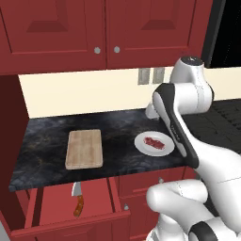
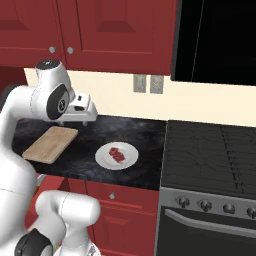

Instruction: Pick up the knife from the drawer and place it on the cutting board. Then place the meat from the plate to the cutting board.

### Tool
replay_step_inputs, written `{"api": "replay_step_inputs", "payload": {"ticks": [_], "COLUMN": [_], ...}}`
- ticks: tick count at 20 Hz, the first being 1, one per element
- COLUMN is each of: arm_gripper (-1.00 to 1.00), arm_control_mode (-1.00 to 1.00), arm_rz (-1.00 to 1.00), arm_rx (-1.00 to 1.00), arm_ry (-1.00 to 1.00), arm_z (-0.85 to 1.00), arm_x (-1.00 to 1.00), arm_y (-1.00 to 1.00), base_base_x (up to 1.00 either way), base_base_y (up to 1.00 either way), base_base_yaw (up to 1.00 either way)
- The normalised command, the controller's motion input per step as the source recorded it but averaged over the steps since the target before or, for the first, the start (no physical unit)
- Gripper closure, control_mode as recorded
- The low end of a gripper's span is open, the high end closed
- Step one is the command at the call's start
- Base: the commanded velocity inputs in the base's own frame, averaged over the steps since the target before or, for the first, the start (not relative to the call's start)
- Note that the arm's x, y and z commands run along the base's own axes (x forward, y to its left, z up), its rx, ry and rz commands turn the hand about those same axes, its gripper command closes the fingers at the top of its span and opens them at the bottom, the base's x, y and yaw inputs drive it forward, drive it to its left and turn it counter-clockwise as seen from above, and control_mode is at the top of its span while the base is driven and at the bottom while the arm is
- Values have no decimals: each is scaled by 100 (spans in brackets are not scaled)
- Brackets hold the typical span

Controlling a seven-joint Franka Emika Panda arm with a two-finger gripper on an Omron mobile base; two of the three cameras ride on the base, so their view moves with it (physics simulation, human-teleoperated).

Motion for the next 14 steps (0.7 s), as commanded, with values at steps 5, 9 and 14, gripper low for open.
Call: {"api": "replay_step_inputs", "payload": {"ticks": [5, 9, 14], "arm_gripper": [-100, -100, -100], "arm_control_mode": [-100, -100, -100], "arm_rz": [0, 0, 0], "arm_rx": [2, 0, 0], "arm_ry": [0, 0, 0], "arm_z": [-6, -13, -16], "arm_x": [-31, -22, -11], "arm_y": [1, 2, 1], "base_base_x": [0, 0, 0], "base_base_y": [0, 0, 0], "base_base_yaw": [0, 0, 0]}}
